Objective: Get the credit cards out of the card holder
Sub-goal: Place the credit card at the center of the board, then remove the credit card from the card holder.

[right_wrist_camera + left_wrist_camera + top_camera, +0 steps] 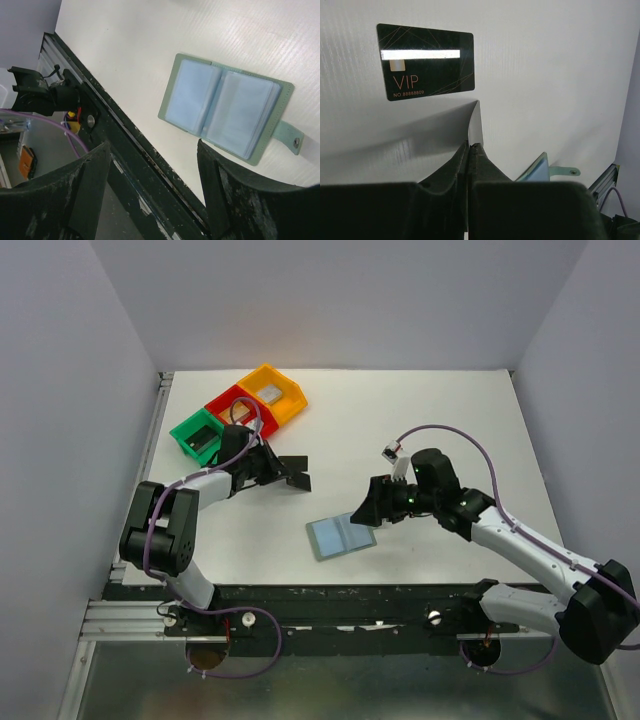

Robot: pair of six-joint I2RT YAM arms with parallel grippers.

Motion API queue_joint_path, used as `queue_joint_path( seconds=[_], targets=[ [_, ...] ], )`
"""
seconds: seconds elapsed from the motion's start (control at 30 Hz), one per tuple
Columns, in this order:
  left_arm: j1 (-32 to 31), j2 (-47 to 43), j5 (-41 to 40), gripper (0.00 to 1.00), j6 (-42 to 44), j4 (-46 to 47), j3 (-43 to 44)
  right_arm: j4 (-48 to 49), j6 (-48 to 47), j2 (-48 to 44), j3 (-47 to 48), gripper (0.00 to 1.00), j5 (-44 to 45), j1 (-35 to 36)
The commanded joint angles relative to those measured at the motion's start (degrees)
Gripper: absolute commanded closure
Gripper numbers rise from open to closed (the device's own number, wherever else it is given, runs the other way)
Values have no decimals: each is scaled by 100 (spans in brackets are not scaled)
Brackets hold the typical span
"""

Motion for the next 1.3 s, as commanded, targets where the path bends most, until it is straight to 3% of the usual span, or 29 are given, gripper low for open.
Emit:
queue_joint_path(
  seconds=[0.0,0.57,0.97,1.27],
  targets=[
    [50,82,121,87,287,-254,199,70,-43,81,-12,23,-121,-7],
    [138,-15,-213,59,542,-903,392,35,-61,90,-3,23,-86,-7],
    [384,-331,-406,57,709,-1291,515,-114,-87,55,15,23,98,-7],
    [174,-1227,-889,57,613,-1441,270,-896,-114,107,155,16,2100,-15]
  ],
)
